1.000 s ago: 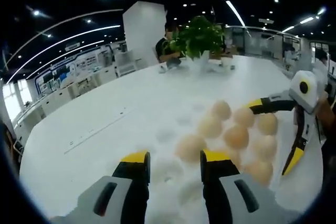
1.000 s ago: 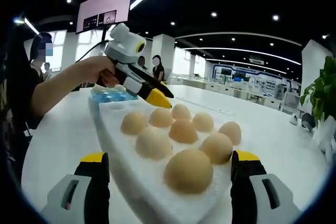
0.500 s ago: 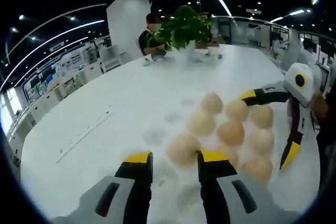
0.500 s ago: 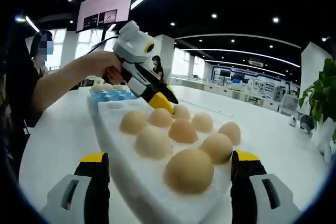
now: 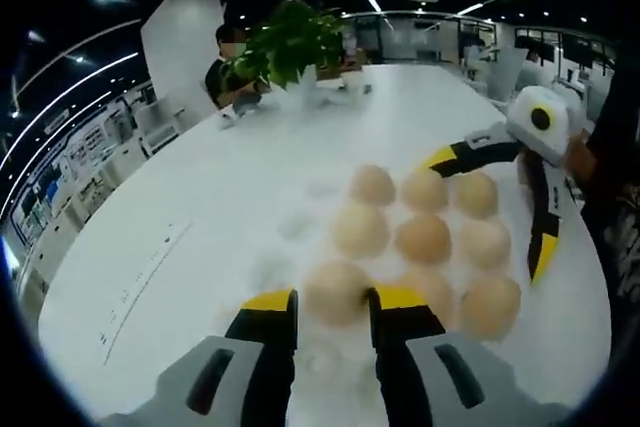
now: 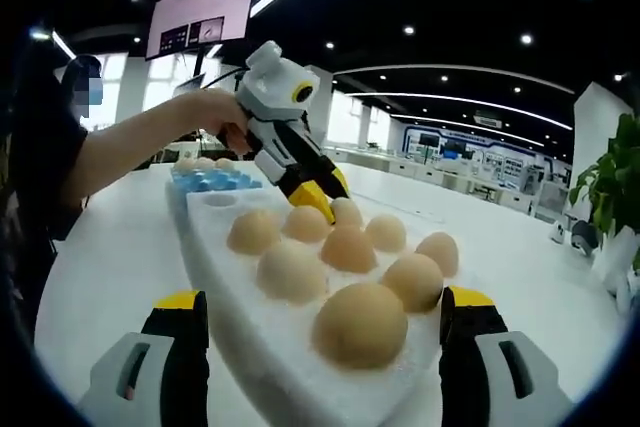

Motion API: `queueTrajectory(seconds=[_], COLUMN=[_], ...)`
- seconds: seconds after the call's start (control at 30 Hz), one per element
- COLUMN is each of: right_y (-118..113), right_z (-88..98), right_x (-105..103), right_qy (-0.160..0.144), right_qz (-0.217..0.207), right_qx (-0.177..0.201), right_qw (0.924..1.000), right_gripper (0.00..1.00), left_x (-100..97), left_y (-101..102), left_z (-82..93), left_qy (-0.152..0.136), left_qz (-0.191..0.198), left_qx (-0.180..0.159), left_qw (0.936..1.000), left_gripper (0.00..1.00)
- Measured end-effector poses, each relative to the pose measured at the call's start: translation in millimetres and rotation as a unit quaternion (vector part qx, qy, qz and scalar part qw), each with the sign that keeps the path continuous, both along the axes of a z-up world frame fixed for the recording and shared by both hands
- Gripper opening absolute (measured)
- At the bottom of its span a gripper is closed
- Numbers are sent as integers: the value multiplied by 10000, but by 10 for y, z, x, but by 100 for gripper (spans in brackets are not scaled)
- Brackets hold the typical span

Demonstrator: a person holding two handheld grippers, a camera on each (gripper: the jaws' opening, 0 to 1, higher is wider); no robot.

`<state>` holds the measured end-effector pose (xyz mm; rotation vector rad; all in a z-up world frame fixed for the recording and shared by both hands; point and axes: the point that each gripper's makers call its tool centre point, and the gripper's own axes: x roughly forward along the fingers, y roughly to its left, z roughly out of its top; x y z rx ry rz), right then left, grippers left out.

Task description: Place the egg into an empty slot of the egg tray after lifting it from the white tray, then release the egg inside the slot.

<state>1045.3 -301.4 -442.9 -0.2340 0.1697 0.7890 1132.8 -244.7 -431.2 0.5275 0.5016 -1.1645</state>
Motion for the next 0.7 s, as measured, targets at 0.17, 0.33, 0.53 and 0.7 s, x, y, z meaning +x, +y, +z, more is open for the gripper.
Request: queueTrajectory(seconds=[0.17, 0.33, 0.53, 0.7], right_y=[-1, 2, 9, 11], right_z=[2, -1, 3, 1], right_x=[-6, -13, -23, -26], right_qy=[4, -1, -6, -16], right_qz=[2, 5, -2, -8], right_qx=[27, 22, 45, 38], right_qw=[10000, 10000, 10000, 10000], right_gripper=[100, 100, 100, 100], left_x=[-18, -73, -68, -66], left_y=[-23, -43, -36, -28], left_z=[-13, -19, 0, 5], left_qy=[91, 189, 84, 64], left_qz=[-189, -311, -174, -91], left_qx=[-43, -248, -237, -181], left_qw=[9998, 9990, 9995, 9998], left_gripper=[29, 26, 25, 25])
